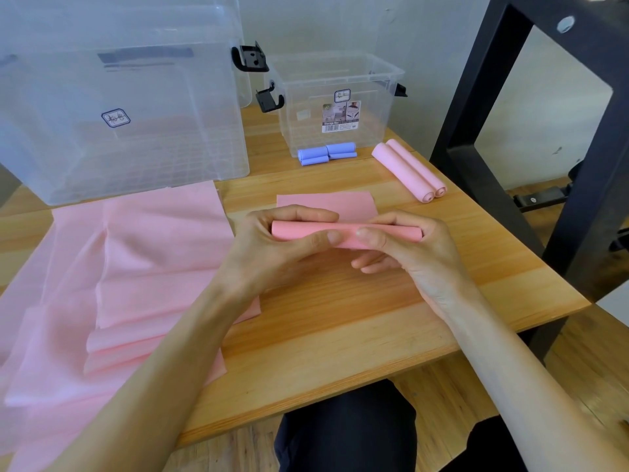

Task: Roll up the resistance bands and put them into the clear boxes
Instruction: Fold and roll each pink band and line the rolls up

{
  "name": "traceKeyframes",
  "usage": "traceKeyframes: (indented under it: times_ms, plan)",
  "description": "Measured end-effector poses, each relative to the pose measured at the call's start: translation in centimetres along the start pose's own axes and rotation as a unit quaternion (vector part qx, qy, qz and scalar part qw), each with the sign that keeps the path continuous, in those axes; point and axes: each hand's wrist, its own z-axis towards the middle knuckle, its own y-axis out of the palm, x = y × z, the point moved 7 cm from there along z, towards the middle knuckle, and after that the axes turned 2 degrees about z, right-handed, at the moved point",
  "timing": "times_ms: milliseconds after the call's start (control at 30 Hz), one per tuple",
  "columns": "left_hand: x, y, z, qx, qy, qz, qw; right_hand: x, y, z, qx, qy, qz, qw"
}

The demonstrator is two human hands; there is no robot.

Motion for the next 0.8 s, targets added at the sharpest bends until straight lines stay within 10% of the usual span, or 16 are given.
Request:
traceKeyframes:
  times_ms: [800]
  plan:
    - [-0.79,-0.35,0.18,0.009,-0.031,-0.011,0.999,-0.02,0.22,0.04,-0.005,-0.008,0.011,1.0]
